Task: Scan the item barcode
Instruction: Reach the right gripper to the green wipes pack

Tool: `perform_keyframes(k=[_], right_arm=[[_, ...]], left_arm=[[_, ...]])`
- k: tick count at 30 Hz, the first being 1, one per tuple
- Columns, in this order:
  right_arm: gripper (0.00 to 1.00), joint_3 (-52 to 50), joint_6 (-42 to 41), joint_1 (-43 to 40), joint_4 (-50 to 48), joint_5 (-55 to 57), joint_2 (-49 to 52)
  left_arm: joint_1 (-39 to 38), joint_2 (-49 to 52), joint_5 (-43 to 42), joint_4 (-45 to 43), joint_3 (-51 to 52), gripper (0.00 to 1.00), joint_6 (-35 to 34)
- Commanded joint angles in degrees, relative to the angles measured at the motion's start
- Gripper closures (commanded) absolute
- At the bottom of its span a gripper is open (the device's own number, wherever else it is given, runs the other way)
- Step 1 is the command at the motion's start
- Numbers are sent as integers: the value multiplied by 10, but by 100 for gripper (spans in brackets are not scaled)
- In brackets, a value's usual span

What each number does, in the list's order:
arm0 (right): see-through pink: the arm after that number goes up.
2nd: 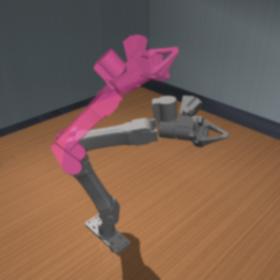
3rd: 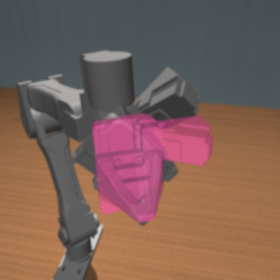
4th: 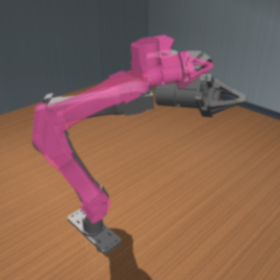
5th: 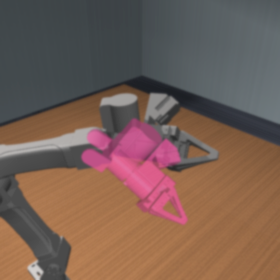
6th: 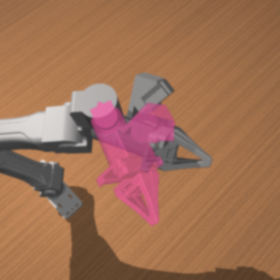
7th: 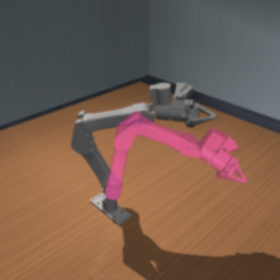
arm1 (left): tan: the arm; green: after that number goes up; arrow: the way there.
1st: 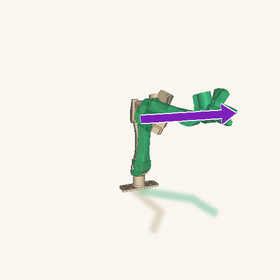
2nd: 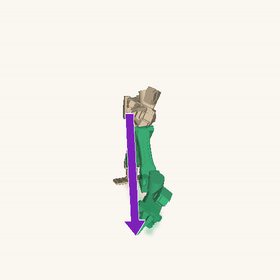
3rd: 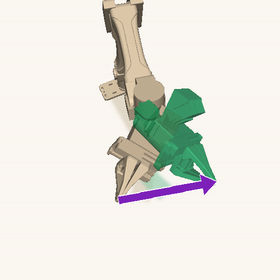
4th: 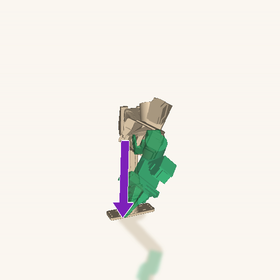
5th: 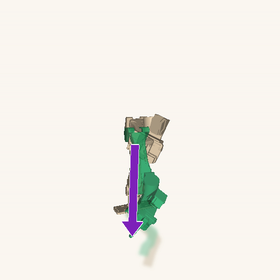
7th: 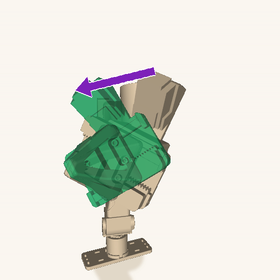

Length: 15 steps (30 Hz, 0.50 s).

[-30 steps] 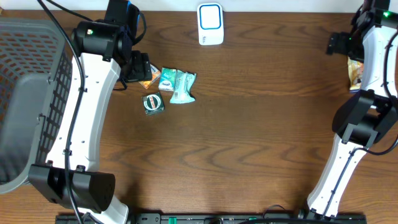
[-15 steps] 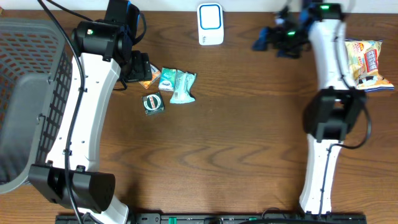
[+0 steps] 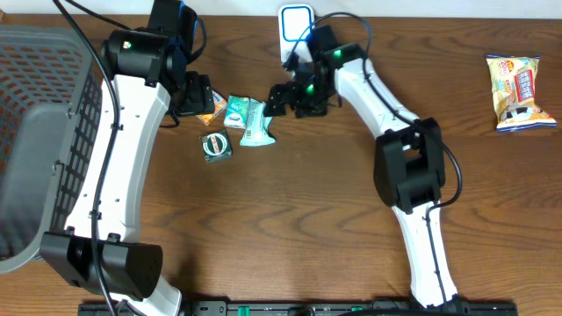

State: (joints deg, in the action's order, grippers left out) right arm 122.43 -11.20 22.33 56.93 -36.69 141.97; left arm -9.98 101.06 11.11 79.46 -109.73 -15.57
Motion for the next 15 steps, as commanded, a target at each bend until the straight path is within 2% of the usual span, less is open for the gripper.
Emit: perform_keyframes(k=[1,8,12,13,15], right_arm=[[1,-11,-58,9,-17,-35,-16],[18,-51,-113,39,-82,-33,-16],[25,-91,-147,52,-137,-33,-16],[29,-102,-152,55,-148,-33,-16],[47,-119,-151,59,-163,-33,-16]], left_arm=[[0,4,10,2,0,2,5],[0,4,10,2,0,2,5],[0,4,10,2,0,2,5],[0,4,10,2,0,2,5],[0,4,10,2,0,2,5]])
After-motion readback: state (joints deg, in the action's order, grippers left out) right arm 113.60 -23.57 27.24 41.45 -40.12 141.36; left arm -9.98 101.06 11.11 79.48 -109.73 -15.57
